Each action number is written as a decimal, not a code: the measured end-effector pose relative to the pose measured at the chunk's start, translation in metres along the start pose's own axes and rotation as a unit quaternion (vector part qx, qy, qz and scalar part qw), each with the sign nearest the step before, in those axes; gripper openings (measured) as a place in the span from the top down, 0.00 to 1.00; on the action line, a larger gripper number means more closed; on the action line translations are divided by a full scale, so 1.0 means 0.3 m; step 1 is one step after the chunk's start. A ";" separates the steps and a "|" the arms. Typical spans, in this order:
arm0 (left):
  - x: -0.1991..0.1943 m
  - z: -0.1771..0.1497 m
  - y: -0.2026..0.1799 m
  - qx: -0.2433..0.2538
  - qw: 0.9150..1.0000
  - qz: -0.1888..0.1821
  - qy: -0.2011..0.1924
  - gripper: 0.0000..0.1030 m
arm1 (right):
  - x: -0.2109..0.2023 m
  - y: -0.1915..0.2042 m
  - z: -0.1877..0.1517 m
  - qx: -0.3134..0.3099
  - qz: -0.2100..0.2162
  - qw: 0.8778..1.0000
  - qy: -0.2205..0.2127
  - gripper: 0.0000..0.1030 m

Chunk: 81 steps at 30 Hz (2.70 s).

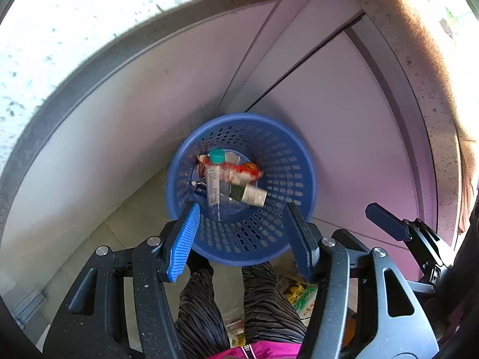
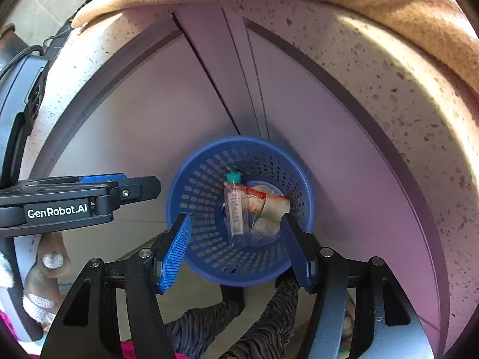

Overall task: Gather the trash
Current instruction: 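Open both tools to drop bottle and carton into the wastebasket, then raise both tools back over the towel toward the jar and bag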

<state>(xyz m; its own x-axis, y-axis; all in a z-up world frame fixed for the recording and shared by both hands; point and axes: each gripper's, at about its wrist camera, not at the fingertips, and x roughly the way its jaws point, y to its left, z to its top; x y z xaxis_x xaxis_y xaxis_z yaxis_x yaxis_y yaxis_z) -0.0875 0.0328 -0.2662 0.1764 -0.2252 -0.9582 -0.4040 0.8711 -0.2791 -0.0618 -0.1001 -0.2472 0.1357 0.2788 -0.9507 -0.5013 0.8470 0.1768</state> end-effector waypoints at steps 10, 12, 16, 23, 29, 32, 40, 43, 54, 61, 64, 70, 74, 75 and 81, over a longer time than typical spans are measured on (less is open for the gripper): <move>-0.097 0.002 -0.007 0.005 1.000 0.008 -0.028 0.43 | -0.056 -0.003 0.013 -0.005 0.007 1.000 -0.007 0.41; -0.117 0.002 -0.014 0.008 0.999 0.011 -0.037 0.43 | -0.074 -0.003 0.017 -0.006 0.011 1.000 -0.011 0.41; -0.169 -0.001 -0.016 0.009 0.999 0.014 -0.051 0.43 | -0.113 0.006 0.021 -0.011 0.016 1.000 -0.018 0.41; -0.258 -0.002 -0.034 0.021 0.996 0.018 -0.081 0.43 | -0.202 0.024 0.025 -0.024 0.030 0.999 -0.036 0.41; -0.349 -0.015 -0.065 0.032 0.993 0.016 -0.112 0.43 | -0.298 0.026 0.030 -0.034 0.035 0.997 -0.056 0.41; -0.397 -0.018 -0.077 0.034 0.991 0.013 -0.127 0.43 | -0.331 0.017 0.032 -0.036 0.040 0.996 -0.065 0.40; -0.511 -0.002 -0.129 0.051 0.984 0.010 -0.173 0.43 | -0.457 -0.004 0.043 -0.042 0.038 0.994 -0.095 0.39; -0.549 -0.003 -0.156 0.054 0.980 0.007 -0.190 0.43 | -0.510 -0.017 0.056 -0.045 0.039 0.992 -0.110 0.37; -0.637 0.070 -0.309 0.068 0.971 -0.003 -0.227 0.42 | -0.665 -0.103 0.107 -0.045 0.029 0.986 -0.161 0.32; -0.656 0.118 -0.406 0.077 0.968 -0.008 -0.239 0.42 | -0.725 -0.203 0.150 -0.038 0.019 0.982 -0.182 0.28; -0.652 0.143 -0.446 0.079 0.968 -0.011 -0.240 0.42 | -0.744 -0.251 0.177 -0.033 0.018 0.981 -0.189 0.27; -0.640 0.190 -0.514 0.080 0.967 -0.018 -0.241 0.41 | -0.787 -0.346 0.237 -0.023 0.020 0.979 -0.202 0.25; -0.634 0.220 -0.558 0.080 0.966 -0.022 -0.246 0.35 | -0.814 -0.401 0.292 -0.022 0.022 0.977 -0.213 0.25; -0.631 0.230 -0.568 0.081 0.966 -0.024 -0.245 0.35 | -0.821 -0.411 0.308 -0.023 0.022 0.976 -0.216 0.25; -0.598 0.287 -0.628 0.083 0.967 -0.029 -0.238 0.35 | -0.858 -0.462 0.403 -0.039 0.016 0.973 -0.229 0.25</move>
<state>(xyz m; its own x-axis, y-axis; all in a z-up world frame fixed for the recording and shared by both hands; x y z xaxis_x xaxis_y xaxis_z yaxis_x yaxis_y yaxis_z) 0.0343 -0.0534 -0.0363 0.6033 -0.0843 -0.7931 -0.2383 0.9299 -0.2801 0.0760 -0.2346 0.0038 0.4760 0.4924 -0.7287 -0.5721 0.8027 0.1687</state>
